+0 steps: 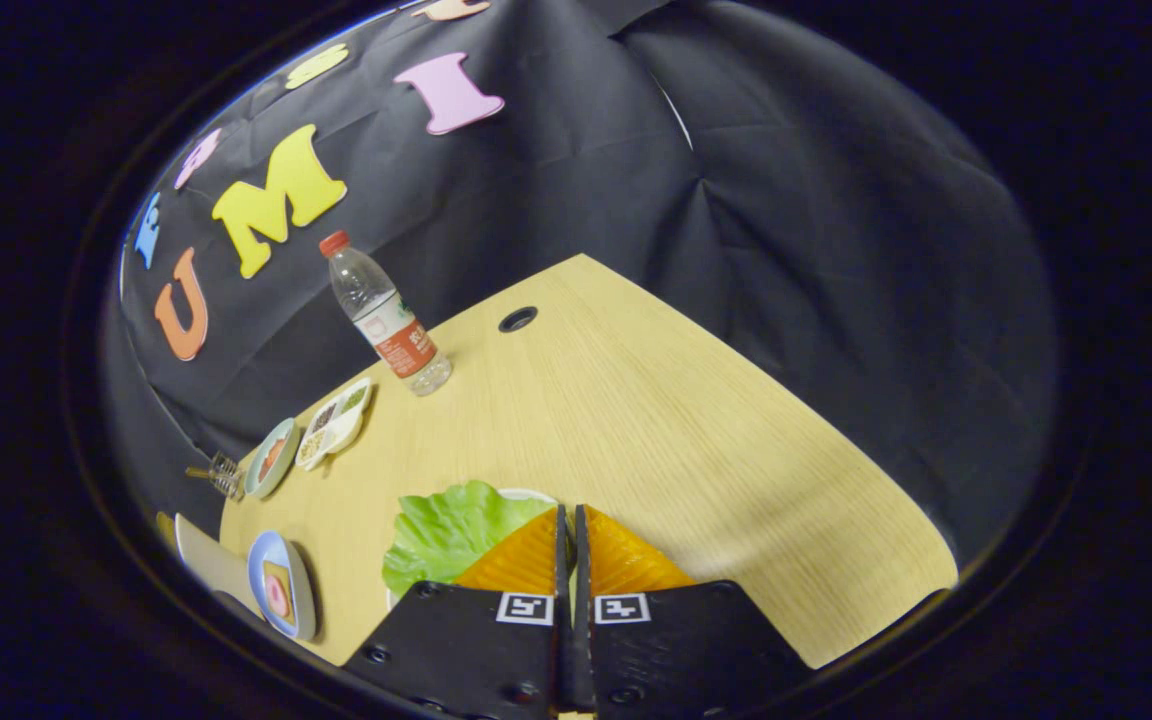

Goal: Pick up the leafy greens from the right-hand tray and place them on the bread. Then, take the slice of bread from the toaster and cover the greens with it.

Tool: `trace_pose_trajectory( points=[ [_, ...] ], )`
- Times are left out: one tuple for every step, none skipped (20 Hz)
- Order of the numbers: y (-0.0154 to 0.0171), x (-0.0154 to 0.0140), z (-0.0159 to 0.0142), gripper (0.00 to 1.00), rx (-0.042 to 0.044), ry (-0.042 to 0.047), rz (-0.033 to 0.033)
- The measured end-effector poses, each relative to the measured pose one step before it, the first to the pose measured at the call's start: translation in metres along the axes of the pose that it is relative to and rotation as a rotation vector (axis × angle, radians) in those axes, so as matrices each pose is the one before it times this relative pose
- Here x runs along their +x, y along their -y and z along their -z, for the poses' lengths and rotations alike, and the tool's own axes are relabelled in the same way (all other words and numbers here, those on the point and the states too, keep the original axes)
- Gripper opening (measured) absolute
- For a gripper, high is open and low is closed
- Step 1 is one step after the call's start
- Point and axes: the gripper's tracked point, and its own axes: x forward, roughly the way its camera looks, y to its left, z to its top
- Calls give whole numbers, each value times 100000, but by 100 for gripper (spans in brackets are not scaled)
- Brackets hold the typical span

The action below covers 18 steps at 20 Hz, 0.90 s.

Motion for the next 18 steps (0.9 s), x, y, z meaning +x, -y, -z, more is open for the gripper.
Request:
trace_pose_trajectory(
  points=[
    [70, 93, 86, 1, -1345, -522, 913],
    [-91, -686, -400, 5, -261, 825, -105],
    [-272, -165, -501, 5, 983, 1737, -763],
    [-496, -365, -453, 0, 167, 2128, -840],
    [-125, -469, -230, 0, -833, 1382, 26],
    [-526, -464, -425, 0, -398, 1186, -934],
    [-647, -662, -236, 0, 321, 343, -1235],
    [-876, -811, -323, 0, 1205, 631, -1749],
    [-949, -620, -170, 0, 835, 614, -1821],
    [-1001, -770, -116, 0, -423, 653, -1256],
    [-661, -438, -82, 0, -320, 500, -1035],
    [-1036, -710, -146, 0, 1064, 207, -1438],
    [-945, -518, -37, 0, 1094, 120, -1625],
    [-965, -614, -106, 0, 1422, 211, -1453],
    [-815, -570, 98, 0, 675, -56, -1423],
    [-1367, -745, 43, 0, 1141, 158, -2495],
    [-1534, -817, 198, 0, 1558, -384, -3224],
    [-1374, -555, 157, 0, 742, 512, -1974]
  ],
)
